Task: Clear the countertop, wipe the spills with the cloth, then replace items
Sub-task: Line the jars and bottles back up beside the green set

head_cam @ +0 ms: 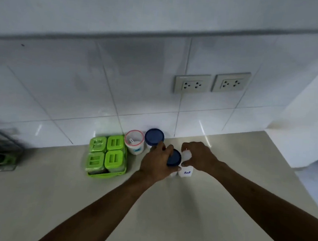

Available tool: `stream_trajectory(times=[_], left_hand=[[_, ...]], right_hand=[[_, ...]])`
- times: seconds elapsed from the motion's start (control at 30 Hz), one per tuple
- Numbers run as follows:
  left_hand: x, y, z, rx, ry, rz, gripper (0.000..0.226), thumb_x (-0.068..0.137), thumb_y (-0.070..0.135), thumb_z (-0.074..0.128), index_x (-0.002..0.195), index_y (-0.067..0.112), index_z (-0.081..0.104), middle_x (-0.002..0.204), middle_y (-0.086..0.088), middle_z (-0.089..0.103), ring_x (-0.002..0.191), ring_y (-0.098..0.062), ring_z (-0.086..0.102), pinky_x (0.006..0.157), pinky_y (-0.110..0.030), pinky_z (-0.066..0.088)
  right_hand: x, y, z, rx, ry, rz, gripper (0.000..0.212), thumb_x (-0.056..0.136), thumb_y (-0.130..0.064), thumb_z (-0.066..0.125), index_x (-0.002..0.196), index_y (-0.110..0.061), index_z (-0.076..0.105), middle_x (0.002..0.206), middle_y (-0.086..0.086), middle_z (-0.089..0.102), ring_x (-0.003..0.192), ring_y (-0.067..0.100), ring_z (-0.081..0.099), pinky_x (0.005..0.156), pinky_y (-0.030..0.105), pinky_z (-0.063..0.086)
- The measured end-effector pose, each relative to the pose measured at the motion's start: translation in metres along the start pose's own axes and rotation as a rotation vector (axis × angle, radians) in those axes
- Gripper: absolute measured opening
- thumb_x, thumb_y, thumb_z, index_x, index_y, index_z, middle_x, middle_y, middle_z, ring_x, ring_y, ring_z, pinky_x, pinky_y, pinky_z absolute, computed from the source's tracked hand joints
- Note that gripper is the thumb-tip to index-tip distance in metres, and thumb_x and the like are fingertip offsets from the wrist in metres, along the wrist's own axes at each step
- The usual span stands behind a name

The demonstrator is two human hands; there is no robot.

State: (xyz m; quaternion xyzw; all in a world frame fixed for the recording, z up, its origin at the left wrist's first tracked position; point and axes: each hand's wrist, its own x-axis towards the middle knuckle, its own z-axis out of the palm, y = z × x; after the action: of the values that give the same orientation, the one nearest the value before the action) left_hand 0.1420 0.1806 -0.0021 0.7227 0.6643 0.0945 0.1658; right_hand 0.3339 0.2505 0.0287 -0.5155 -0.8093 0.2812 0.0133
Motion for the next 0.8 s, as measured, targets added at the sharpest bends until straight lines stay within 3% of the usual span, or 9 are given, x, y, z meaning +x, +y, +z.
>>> stream_trajectory(times=[0.13, 0.23, 0.3, 0.4, 0.47, 0.63, 0.8], left_hand=[[0.002, 0.014, 0.019, 0.083, 0.021, -0.077, 0.073, 0.099, 0.061, 0.063, 0.157, 0.019, 0.045, 0.171, -0.012, 0.03, 0.15, -0.036, 0.043, 0.113, -0.045, 0.054], [-0.02, 0.018, 0.029, 0.25, 0.066, 0.033, 0.063, 0.1, 0.044, 0.065, 0.156, 0.019, 0.051, 0.168, -0.012, 0.042, 0.148, -0.038, 0.05, 0.106, -0.049, 0.056], [-0.03, 0.018, 0.039, 0.335, 0.031, 0.102, 0.068, 0.097, 0.031, 0.069, 0.161, 0.023, 0.047, 0.168, -0.011, 0.045, 0.149, -0.038, 0.052, 0.103, -0.048, 0.056], [-0.014, 0.015, 0.04, 0.357, -0.064, 0.138, 0.081, 0.104, 0.013, 0.058, 0.173, 0.026, 0.018, 0.183, -0.012, 0.01, 0.166, -0.04, 0.022, 0.123, -0.049, 0.041], [0.009, 0.014, 0.033, 0.365, -0.127, 0.131, 0.082, 0.106, 0.0, 0.047, 0.174, 0.028, 0.009, 0.183, -0.013, -0.002, 0.168, -0.043, 0.012, 0.128, -0.05, 0.035], [0.066, 0.021, 0.013, 0.426, -0.189, 0.139, 0.073, 0.112, 0.003, 0.04, 0.173, 0.035, 0.016, 0.183, -0.015, 0.006, 0.167, -0.044, 0.012, 0.129, -0.055, 0.035], [0.087, 0.023, -0.001, 0.445, -0.174, 0.118, 0.073, 0.11, 0.012, 0.05, 0.173, 0.032, 0.018, 0.181, -0.007, 0.019, 0.161, -0.046, 0.024, 0.128, -0.06, 0.027]], right_hand=[[0.019, 0.022, -0.001, 0.001, 0.1, 0.01, 0.045, 0.075, -0.026, 0.09, 0.113, -0.02, 0.068, 0.1, -0.005, 0.06, 0.097, 0.021, 0.061, 0.081, 0.033, 0.05], [0.03, 0.031, 0.0, 0.002, 0.14, -0.011, 0.046, 0.077, -0.024, 0.089, 0.116, -0.021, 0.065, 0.102, -0.002, 0.057, 0.095, 0.022, 0.059, 0.08, 0.033, 0.05], [0.035, 0.034, 0.002, 0.0, 0.151, -0.017, 0.049, 0.081, -0.025, 0.087, 0.125, -0.022, 0.064, 0.108, -0.003, 0.056, 0.1, 0.024, 0.061, 0.082, 0.033, 0.05], [0.043, 0.039, 0.0, -0.005, 0.148, -0.008, 0.054, 0.087, -0.023, 0.082, 0.137, -0.022, 0.063, 0.12, 0.002, 0.06, 0.112, 0.027, 0.063, 0.091, 0.037, 0.054], [0.047, 0.041, -0.004, -0.022, 0.151, 0.022, 0.058, 0.089, -0.022, 0.081, 0.143, -0.023, 0.06, 0.126, 0.004, 0.06, 0.118, 0.028, 0.062, 0.096, 0.039, 0.055], [0.055, 0.047, -0.014, -0.027, 0.163, 0.065, 0.056, 0.091, -0.018, 0.077, 0.143, -0.019, 0.055, 0.128, 0.007, 0.061, 0.12, 0.03, 0.062, 0.096, 0.037, 0.052], [0.066, 0.043, -0.023, 0.002, 0.192, 0.043, 0.054, 0.094, -0.013, 0.073, 0.145, -0.017, 0.057, 0.128, 0.012, 0.059, 0.117, 0.033, 0.063, 0.092, 0.036, 0.052]])
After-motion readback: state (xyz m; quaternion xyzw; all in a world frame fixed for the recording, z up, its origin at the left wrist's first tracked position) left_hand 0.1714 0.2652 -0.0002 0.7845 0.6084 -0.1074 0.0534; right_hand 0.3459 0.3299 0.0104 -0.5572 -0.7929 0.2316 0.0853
